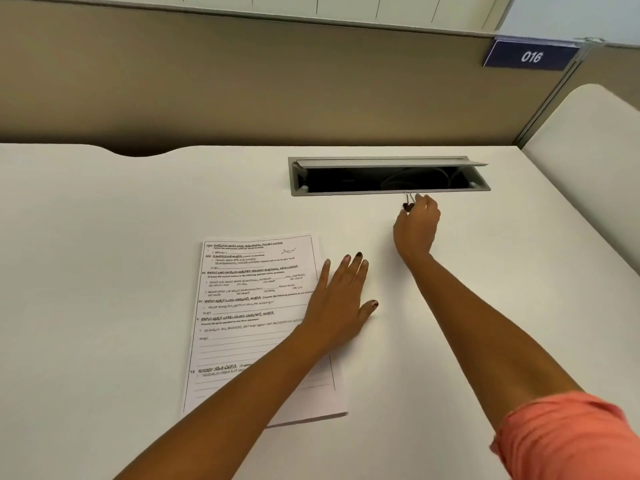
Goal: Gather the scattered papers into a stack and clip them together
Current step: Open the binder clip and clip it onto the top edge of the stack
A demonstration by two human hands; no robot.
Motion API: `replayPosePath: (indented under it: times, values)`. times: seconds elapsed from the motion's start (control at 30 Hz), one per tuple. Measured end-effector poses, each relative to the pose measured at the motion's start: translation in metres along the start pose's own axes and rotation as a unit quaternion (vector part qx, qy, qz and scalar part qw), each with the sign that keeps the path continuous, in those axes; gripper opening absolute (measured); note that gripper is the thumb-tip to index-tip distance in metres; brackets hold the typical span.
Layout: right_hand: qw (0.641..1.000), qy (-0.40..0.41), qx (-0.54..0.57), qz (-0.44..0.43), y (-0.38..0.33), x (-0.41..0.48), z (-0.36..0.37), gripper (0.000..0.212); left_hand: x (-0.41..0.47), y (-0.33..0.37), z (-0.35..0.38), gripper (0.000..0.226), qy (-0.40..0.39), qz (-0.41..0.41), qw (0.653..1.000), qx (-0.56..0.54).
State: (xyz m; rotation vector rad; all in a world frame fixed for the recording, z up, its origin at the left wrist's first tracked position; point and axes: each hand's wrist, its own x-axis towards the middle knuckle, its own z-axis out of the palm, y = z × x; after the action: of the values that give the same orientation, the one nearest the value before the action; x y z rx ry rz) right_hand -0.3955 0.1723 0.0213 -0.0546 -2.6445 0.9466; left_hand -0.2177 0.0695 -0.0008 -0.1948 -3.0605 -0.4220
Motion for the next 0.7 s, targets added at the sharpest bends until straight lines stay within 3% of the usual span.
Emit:
replayPosePath:
  times: [0.17,0.3,0.43,0.57,0.7]
  values:
    - [0.995,-0.028,-0.059,0.078,0.010,0.035,0.016,0.056,0.019,-0.002,0.020,0.075,-0.038,-0.019,0.999,0.023]
    - [0.992,-0.024,-0.104,0.065,0.016,0.046,0.022,0.058,0.019,-0.003,0.021,0.075,-0.051,-0.006,0.999,0.010]
    - [0.994,-0.013,-0.102,0.046,0.020,0.051,0.025,0.045,0.018,-0.003,0.023,0.069,-0.059,-0.011,0.998,0.031]
    - [0.996,-0.005,-0.073,0.042,0.023,0.046,0.022,0.035,0.019,-0.004,0.024,0.071,-0.036,-0.010,0.999,0.021]
    - [0.999,0.030,0.037,0.022,0.015,0.026,0.011,0.038,0.021,-0.003,0.008,0.063,-0.067,0.013,0.997,-0.038]
